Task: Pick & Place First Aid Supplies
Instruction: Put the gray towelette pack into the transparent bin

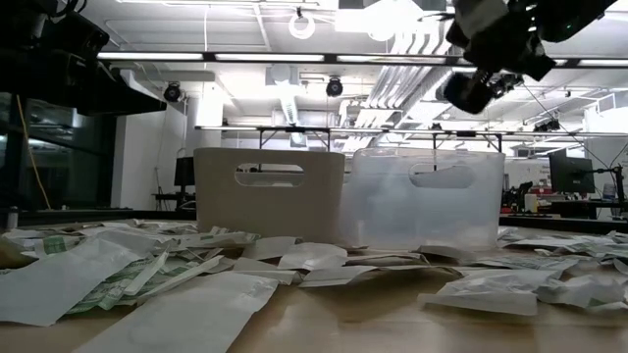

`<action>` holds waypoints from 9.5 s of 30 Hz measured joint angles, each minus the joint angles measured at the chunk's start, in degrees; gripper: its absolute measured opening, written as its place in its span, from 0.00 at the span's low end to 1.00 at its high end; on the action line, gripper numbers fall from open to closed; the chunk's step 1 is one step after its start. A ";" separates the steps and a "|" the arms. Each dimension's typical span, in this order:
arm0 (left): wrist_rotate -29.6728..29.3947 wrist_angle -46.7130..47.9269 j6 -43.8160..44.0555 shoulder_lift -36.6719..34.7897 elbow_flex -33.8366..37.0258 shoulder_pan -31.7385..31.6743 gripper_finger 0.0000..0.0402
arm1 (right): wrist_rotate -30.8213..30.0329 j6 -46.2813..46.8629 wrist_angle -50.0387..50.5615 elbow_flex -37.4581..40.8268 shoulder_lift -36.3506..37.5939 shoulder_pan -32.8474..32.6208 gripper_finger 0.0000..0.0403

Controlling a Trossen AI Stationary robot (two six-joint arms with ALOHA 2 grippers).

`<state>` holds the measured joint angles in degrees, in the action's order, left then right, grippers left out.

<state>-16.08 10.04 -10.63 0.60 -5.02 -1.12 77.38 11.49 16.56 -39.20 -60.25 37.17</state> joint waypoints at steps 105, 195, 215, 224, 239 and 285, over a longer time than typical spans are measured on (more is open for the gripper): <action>0.00 0.00 0.00 0.00 0.00 0.00 0.47 | -63.65 55.64 46.28 1.61 -5.57 -30.60 0.32; 0.00 0.02 0.00 -0.02 0.00 0.00 0.47 | -75.81 1.04 34.69 -6.09 -3.65 -39.20 0.00; 0.00 0.00 0.00 0.00 0.00 0.00 0.47 | -74.88 -20.54 28.09 -26.08 -25.59 -39.49 0.00; 0.00 0.00 0.00 -0.01 0.01 0.00 0.47 | -75.55 -20.48 25.43 -26.58 -35.22 -39.69 0.00; 0.00 0.02 0.00 0.00 0.00 0.02 0.47 | -76.53 -19.06 23.82 -26.54 -36.94 -39.85 0.18; 0.00 0.09 0.00 -0.01 0.00 0.02 0.47 | -77.69 19.50 35.34 3.32 -10.78 -30.47 0.38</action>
<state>-16.08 10.13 -10.63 0.59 -5.02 -1.11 -0.31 30.99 51.90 -35.87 -71.02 6.70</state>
